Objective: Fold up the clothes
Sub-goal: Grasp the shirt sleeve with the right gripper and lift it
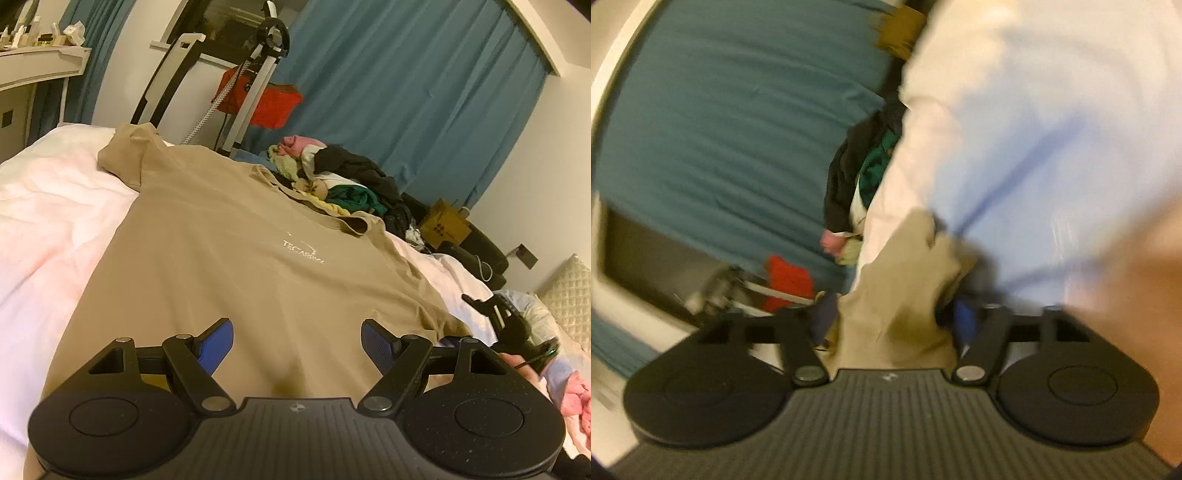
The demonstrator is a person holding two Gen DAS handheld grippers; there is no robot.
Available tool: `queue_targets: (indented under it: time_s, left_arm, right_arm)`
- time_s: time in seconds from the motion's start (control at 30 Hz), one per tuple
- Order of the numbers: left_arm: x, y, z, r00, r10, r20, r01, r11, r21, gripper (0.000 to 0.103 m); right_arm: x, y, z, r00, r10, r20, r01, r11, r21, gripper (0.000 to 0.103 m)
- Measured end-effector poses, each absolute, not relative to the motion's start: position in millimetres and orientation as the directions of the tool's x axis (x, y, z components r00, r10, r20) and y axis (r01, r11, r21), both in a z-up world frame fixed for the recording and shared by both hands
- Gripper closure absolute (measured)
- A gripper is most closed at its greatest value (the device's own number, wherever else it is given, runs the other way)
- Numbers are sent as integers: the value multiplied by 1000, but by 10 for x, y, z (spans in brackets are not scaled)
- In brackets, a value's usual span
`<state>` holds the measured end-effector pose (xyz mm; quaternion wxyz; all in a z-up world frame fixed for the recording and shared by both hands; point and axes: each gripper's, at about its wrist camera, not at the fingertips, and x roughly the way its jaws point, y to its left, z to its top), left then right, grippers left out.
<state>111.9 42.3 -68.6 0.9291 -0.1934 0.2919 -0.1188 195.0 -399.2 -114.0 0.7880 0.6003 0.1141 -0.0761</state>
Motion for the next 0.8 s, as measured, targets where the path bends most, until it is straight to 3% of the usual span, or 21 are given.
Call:
queue_targets:
  time_s: [0.1, 0.23, 0.43, 0.6, 0.67, 0.73, 0.8]
  left_arm:
    - [1123, 433, -697, 797, -344, -496, 111, 891, -440, 25]
    - [1170, 389, -743, 792, -341, -505, 113, 896, -429, 25]
    - [1265, 355, -838, 784, -320, -532, 102, 911, -399, 25]
    - [1324, 300, -883, 786, -287, -548, 89, 929, -358, 25]
    - [1346, 276, -901, 784, -282, -553, 89, 933, -350, 25]
    - [1365, 254, -911, 783, -278, -556, 88, 935, -343, 25]
    - [1386, 233, -903, 784, -275, -556, 86, 936, -342, 25]
  right_arm:
    - [1979, -4022, -1329, 962, 45, -269, 259, 156, 953, 36]
    - [2147, -3971, -1315, 957, 40, -288, 271, 242, 932, 32]
    - [2549, -3957, -1312, 974, 87, -209, 163, 371, 914, 33]
    - [2913, -4037, -1301, 962, 34, -273, 231, 435, 870, 36]
    - [3036, -4081, -1257, 960, 43, -276, 218, 499, 839, 41]
    - [3174, -4082, -1197, 954, 46, -295, 221, 557, 801, 64]
    - [3286, -4011, -1105, 942, 64, -328, 221, 617, 755, 78]
